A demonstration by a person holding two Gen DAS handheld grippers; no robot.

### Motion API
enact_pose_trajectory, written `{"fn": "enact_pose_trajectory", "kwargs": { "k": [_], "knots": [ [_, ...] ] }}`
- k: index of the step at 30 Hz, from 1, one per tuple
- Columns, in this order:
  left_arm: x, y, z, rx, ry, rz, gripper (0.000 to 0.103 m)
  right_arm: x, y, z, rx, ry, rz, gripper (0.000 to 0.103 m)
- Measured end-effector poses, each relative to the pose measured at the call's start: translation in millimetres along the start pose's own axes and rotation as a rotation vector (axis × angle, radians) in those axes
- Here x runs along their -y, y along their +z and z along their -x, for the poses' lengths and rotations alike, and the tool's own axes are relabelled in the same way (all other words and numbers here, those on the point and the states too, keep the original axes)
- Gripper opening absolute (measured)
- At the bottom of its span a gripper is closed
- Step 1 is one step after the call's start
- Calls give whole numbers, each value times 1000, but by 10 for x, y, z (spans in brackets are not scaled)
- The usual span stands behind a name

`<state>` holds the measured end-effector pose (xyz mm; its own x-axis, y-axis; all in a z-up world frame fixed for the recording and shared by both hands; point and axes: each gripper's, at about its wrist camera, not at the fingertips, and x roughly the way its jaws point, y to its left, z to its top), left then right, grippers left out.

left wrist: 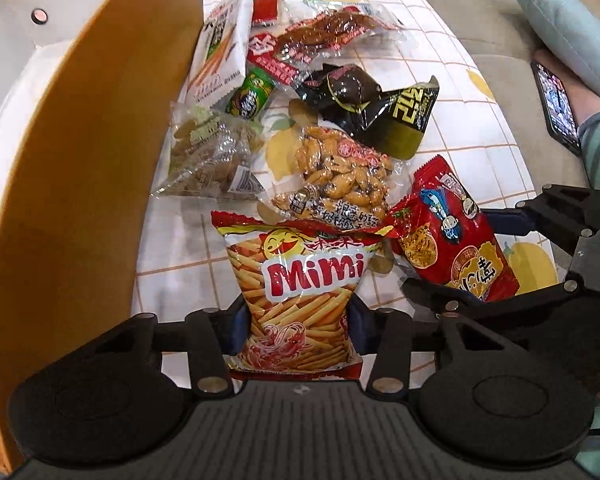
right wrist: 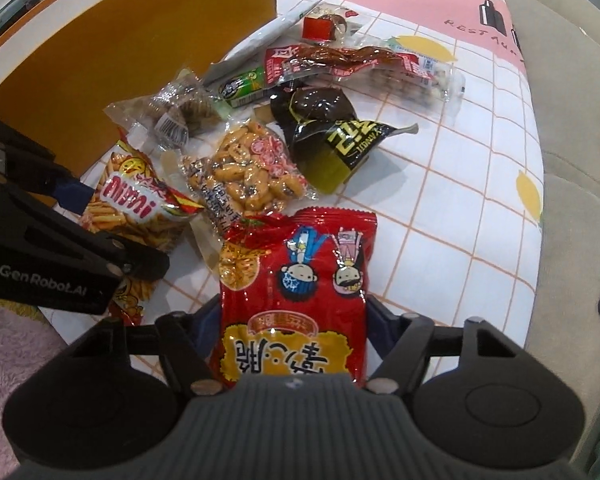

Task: Organize snacks
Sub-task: 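Grasp the Mimi bag with the left tool while the right tool grasps the red noodle bag, then carry both bags over the box and open both tools to drop them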

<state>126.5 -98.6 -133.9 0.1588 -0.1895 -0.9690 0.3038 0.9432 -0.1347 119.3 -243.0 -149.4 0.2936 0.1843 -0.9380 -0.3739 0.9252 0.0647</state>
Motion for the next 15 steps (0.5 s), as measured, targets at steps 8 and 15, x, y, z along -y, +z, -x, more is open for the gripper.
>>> {"fn": "enact_pose_trajectory", "kwargs": {
  "k": [8,15],
  "knots": [
    [15,-53,286,63,8,-1,52,-12,-6,115,26,16,0,68],
    [-44,-150,788,170,-17,38,51,-69,-29,413,96,24,-31,68]
  ]
}}
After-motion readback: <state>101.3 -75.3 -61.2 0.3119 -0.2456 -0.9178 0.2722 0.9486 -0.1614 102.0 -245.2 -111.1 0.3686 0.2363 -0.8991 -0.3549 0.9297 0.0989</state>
